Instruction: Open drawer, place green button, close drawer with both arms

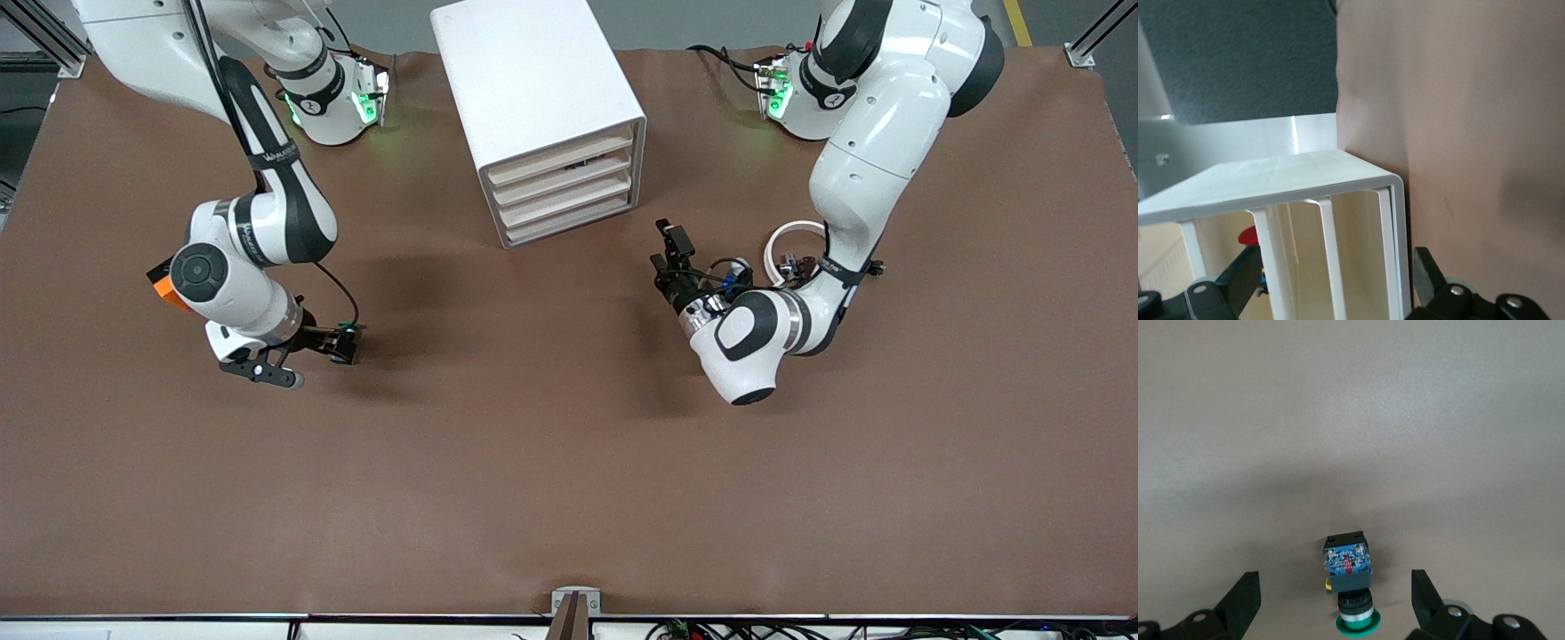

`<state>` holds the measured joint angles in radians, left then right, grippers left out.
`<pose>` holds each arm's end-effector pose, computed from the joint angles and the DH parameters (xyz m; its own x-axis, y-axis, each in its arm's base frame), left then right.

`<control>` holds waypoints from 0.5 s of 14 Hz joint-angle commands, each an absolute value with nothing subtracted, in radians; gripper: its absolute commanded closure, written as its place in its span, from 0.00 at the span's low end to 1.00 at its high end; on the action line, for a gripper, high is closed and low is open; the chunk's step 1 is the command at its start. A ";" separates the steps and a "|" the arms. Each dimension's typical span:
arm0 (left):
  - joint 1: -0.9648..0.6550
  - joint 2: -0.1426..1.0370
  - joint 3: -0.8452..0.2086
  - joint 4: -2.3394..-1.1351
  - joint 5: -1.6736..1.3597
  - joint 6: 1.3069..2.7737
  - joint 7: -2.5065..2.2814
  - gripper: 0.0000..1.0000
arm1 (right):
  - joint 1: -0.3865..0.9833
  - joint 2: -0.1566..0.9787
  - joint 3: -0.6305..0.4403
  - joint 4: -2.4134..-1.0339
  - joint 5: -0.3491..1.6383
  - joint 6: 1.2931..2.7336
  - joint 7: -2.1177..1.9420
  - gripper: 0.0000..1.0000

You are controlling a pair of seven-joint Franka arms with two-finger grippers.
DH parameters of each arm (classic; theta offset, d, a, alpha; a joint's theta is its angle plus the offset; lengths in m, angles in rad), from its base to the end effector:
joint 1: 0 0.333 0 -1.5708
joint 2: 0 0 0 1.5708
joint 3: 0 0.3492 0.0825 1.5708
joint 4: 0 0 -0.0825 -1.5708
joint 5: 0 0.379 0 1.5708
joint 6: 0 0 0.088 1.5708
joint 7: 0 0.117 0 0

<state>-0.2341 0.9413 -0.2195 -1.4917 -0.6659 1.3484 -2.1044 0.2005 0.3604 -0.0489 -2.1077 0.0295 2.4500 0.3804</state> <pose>0.5206 -0.3238 0.1486 -0.3502 0.9352 -0.0523 0.2323 0.0326 -0.9721 0.5802 0.0896 0.2676 0.9691 -0.2462 -0.0167 -0.2461 -0.9692 0.0054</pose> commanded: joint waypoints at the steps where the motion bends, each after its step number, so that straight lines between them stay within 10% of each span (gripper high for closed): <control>1: -0.230 0.997 -0.224 -1.460 -0.715 1.322 -2.206 0.00 | 0.209 0.385 -0.054 -2.118 0.029 2.476 0.373 0.00; 7: -0.268 1.000 -0.230 -1.463 -0.755 1.310 -2.232 0.00 | 0.218 0.403 -0.054 -2.152 0.029 2.480 0.370 0.00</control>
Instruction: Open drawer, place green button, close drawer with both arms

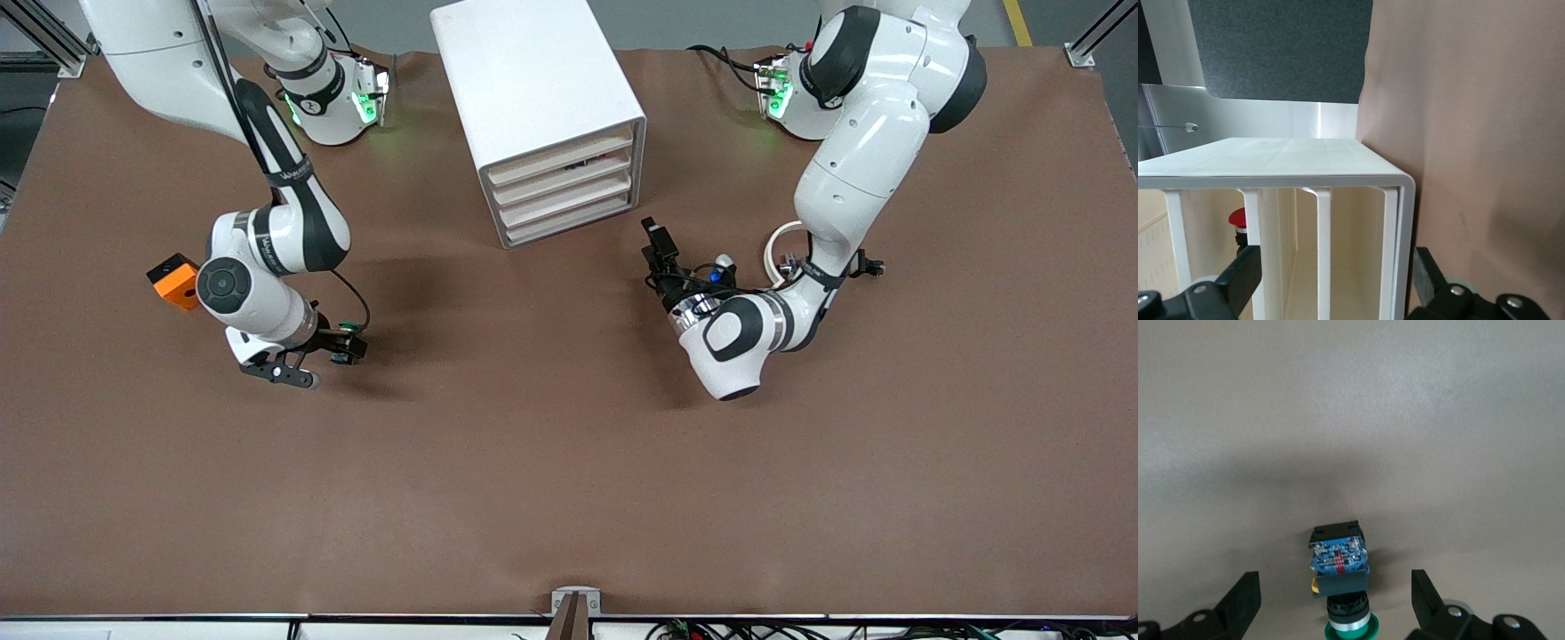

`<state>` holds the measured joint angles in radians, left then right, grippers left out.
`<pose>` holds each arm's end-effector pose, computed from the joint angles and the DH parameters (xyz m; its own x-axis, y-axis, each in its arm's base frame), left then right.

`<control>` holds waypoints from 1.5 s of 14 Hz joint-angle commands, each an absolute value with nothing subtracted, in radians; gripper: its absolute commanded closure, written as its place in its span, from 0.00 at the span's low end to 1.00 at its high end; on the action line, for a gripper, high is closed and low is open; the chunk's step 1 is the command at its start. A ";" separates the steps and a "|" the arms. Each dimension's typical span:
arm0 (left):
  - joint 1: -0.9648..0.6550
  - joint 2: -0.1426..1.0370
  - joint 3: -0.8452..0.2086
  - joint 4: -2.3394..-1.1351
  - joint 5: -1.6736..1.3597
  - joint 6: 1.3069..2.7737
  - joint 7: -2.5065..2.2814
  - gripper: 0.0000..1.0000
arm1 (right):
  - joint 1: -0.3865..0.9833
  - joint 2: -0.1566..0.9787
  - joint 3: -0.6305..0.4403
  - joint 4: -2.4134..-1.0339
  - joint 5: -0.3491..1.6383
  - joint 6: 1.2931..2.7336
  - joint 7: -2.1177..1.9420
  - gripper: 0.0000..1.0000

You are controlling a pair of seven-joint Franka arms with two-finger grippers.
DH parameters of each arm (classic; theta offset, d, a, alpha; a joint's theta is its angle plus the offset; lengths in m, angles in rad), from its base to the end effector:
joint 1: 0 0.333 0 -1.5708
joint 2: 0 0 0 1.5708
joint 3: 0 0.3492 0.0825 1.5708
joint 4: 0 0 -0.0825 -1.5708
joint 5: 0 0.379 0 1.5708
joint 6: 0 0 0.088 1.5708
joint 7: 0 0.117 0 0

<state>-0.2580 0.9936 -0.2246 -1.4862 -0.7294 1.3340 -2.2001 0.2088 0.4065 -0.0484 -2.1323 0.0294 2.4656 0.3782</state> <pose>0.5035 -0.3428 0.1264 -0.3806 0.9238 0.0427 0.1163 0.0936 -0.9888 0.5685 0.0925 0.2328 0.9694 -0.2363 -0.0664 -0.2349 -0.9716 0.0290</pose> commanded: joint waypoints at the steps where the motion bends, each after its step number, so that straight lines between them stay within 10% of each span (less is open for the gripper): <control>1: -0.271 0.999 -0.230 -1.462 -0.764 1.310 -2.241 0.00 | 0.218 0.413 -0.054 -2.152 0.029 2.480 0.368 0.00; 10: -0.342 0.997 -0.235 -1.466 -0.779 1.310 -2.256 0.00 | 0.242 0.465 -0.054 -2.148 0.028 2.519 0.365 0.00; 13: -0.374 0.994 -0.247 -1.463 -0.775 1.310 -2.256 0.02 | 0.253 0.465 -0.054 -2.148 0.028 2.517 0.367 0.99; 17: -0.403 0.994 -0.247 -1.465 -0.773 1.310 -2.255 0.38 | 0.245 0.465 -0.054 -2.145 0.028 2.516 0.367 1.00; 21: -0.408 0.996 -0.247 -1.470 -0.772 1.310 -2.253 0.45 | 0.241 0.446 -0.058 -2.064 0.028 2.392 0.365 1.00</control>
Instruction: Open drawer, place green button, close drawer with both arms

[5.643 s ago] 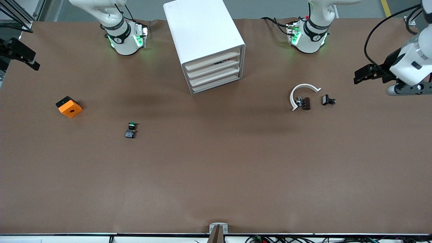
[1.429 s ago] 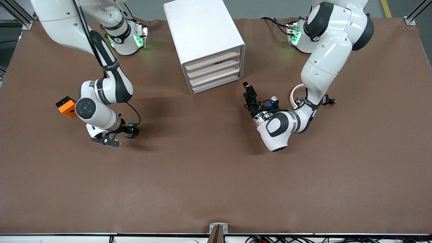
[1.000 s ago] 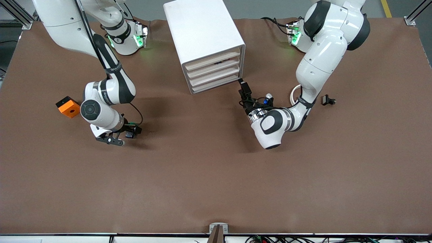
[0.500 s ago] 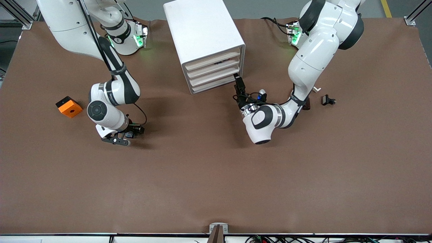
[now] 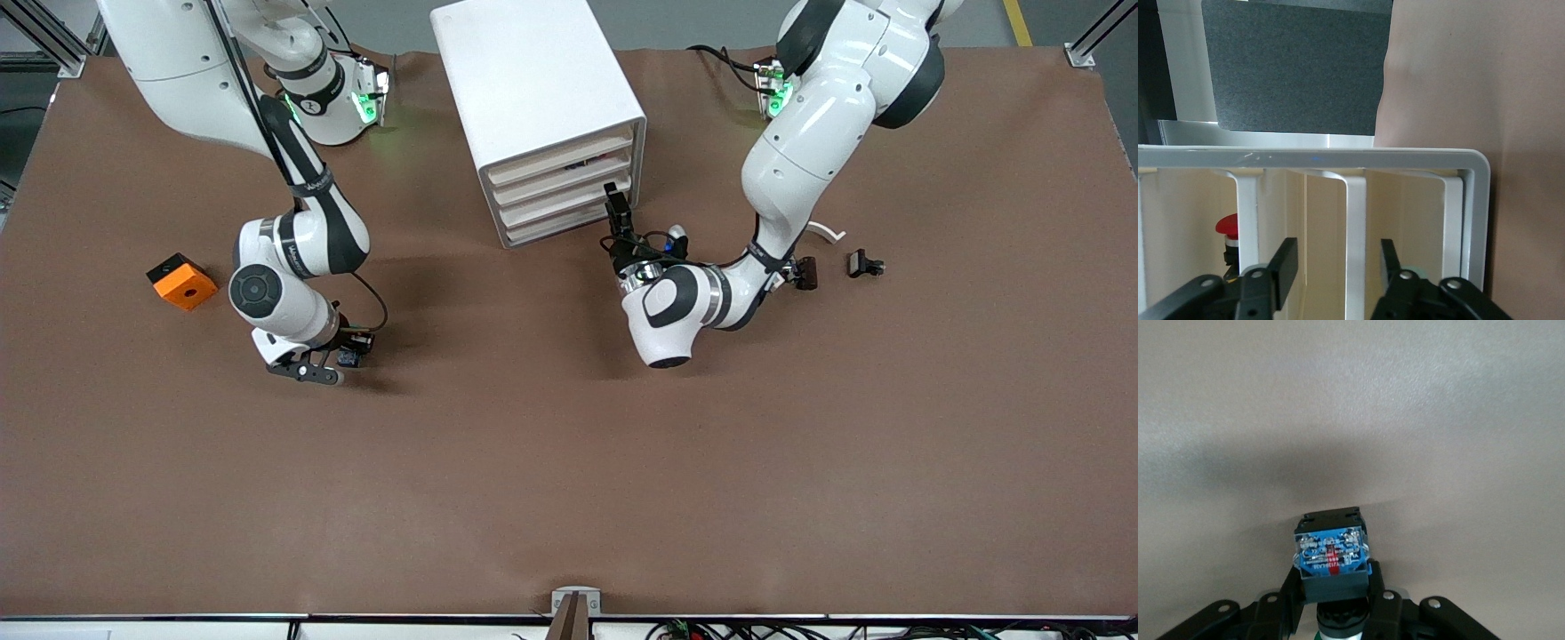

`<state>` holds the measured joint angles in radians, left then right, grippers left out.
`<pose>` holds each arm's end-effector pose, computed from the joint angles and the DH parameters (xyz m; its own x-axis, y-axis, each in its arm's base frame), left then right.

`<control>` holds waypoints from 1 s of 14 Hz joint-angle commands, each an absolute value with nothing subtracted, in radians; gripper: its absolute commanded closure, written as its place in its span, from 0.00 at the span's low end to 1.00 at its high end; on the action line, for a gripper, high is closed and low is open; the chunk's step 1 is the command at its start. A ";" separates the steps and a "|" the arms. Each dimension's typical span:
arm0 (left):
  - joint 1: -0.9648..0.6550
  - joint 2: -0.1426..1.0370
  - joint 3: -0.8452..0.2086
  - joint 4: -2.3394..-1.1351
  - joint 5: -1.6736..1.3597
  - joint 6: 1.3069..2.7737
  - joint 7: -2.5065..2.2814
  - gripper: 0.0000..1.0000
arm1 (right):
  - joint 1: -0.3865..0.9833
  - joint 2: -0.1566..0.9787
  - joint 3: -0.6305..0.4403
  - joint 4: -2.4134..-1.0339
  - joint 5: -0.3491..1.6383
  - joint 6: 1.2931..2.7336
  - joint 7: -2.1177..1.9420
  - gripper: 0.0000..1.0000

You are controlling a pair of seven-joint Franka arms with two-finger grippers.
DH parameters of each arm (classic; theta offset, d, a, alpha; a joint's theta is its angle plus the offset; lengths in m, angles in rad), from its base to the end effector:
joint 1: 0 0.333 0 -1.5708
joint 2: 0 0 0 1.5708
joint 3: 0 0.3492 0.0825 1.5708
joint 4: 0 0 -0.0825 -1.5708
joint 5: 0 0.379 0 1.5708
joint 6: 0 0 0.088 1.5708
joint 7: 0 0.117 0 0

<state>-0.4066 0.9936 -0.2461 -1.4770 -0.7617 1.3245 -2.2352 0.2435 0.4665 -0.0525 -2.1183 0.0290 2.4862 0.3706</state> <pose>0.4433 -0.4266 0.1358 -0.2517 0.9667 0.0467 0.0980 0.0734 -0.9925 0.5667 0.1098 0.2049 0.9761 -0.1988 -0.0879 -0.1957 -0.9797 0.0430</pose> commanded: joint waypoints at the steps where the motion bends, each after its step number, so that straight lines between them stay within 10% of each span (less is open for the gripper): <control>1: -0.410 0.996 -0.247 -1.470 -0.772 1.310 -2.253 0.46 | 0.236 0.442 -0.061 -2.015 0.028 2.300 0.368 1.00; 9: -0.443 1.005 -0.245 -1.470 -0.778 1.318 -2.250 0.47 | 0.166 0.336 -0.063 -1.726 0.026 1.814 0.370 1.00; 14: -0.437 1.008 -0.239 -1.466 -0.778 1.319 -2.249 0.93 | 0.152 0.296 -0.064 -1.517 0.029 1.513 0.385 1.00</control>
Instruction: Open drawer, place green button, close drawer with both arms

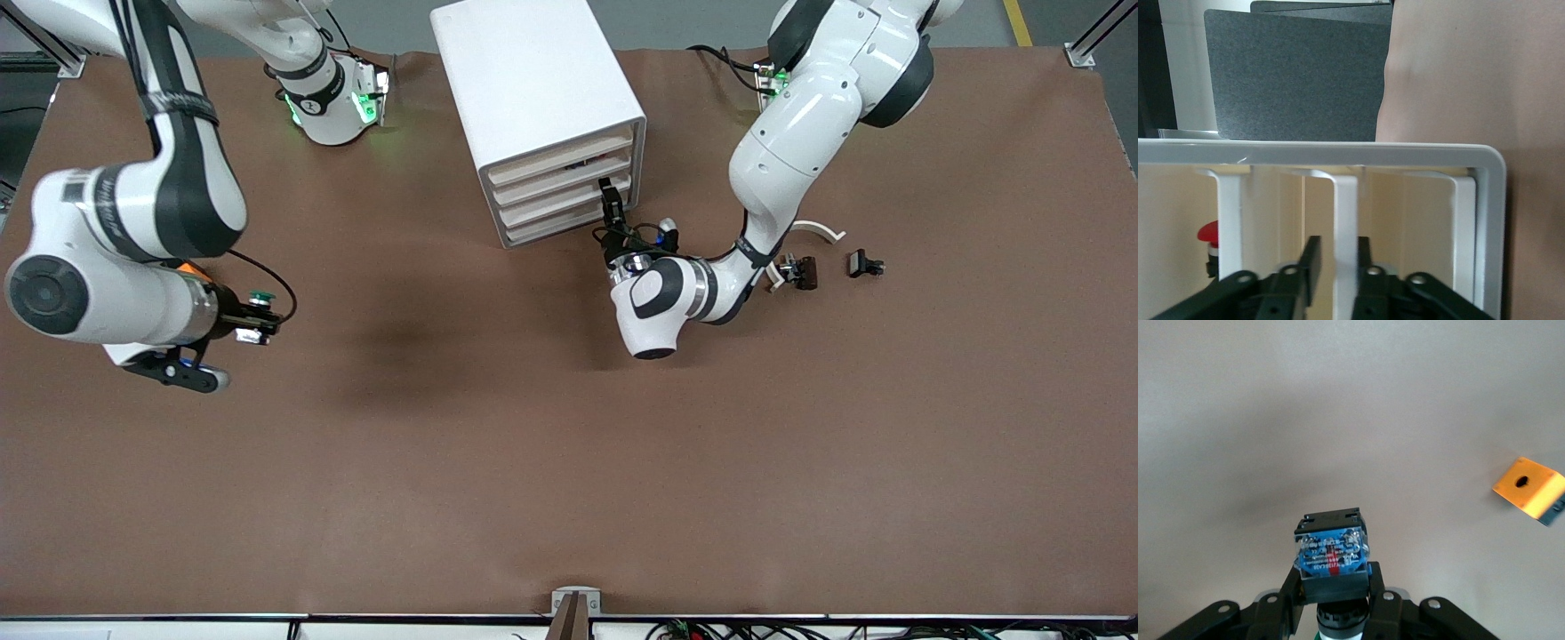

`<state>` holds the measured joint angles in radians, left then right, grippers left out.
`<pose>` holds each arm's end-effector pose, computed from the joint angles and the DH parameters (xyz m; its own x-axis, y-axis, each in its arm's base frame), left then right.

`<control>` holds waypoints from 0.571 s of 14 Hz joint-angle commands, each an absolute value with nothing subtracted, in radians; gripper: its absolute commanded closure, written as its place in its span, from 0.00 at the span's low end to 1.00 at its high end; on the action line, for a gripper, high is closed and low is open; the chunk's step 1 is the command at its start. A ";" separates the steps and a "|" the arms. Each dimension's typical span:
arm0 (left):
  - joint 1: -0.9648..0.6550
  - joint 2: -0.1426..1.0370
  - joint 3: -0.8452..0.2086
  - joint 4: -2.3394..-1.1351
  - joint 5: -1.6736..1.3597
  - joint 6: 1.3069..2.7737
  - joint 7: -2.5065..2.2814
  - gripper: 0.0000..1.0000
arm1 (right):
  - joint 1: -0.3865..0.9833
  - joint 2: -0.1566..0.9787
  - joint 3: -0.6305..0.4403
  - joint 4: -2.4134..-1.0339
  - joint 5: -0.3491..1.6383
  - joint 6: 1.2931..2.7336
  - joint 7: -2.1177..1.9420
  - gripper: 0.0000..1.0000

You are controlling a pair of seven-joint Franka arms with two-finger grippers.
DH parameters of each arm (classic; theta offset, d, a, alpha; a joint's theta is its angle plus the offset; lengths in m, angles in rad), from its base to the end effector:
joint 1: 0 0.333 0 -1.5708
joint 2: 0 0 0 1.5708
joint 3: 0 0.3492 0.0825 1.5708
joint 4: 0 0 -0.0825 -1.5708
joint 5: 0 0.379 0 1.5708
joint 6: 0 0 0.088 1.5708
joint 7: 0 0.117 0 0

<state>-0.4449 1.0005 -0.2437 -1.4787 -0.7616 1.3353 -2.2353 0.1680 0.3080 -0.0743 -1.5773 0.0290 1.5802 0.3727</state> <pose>0.4268 -0.4419 0.1300 -0.2215 0.9737 0.0530 0.1023 0.0773 -0.9917 0.6156 0.0664 0.4644 0.9171 -0.2830 -0.2808 -0.2639 -0.9589 0.1043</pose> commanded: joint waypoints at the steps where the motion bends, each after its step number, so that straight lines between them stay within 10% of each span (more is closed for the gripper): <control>1: -0.436 1.009 -0.236 -1.465 -0.776 1.319 -2.247 0.93 | 0.147 0.272 -0.064 -1.508 0.032 1.503 0.385 1.00; 8: -0.431 1.012 -0.207 -1.462 -0.772 1.321 -2.244 0.93 | 0.153 0.187 -0.052 -1.509 0.064 1.479 0.621 1.00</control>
<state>-0.4340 1.0066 -0.2317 -1.4771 -0.7618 1.3365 -2.2352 0.1364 0.1881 -0.0686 -1.5016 0.0522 1.4723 0.5162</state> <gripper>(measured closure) 0.855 0.586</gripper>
